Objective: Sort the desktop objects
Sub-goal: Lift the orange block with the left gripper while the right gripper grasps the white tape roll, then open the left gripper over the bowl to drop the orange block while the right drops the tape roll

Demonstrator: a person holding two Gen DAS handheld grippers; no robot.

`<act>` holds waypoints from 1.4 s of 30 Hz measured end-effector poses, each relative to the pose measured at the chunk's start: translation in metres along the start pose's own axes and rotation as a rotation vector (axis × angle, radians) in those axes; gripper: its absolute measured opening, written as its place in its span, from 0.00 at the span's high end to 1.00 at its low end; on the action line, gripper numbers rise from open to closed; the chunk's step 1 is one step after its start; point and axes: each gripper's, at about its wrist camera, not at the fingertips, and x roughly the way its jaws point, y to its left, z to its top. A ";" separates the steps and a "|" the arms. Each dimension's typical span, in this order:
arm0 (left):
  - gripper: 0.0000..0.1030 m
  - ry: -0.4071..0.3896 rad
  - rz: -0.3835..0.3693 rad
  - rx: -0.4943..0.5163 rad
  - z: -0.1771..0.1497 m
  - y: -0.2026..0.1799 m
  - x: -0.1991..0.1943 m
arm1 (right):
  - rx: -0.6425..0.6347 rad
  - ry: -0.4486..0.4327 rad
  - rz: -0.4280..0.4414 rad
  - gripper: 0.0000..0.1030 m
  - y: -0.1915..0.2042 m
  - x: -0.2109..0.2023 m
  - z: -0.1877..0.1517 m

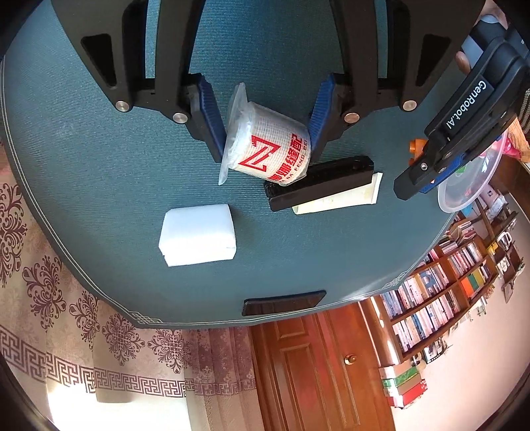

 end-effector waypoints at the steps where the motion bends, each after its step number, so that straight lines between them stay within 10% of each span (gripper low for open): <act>1: 0.62 0.001 -0.001 -0.002 0.000 0.000 0.000 | 0.002 -0.003 -0.002 0.49 0.000 -0.002 0.000; 42: 0.62 -0.106 0.213 -0.170 0.028 0.141 -0.087 | -0.201 -0.044 0.221 0.49 0.138 -0.023 0.000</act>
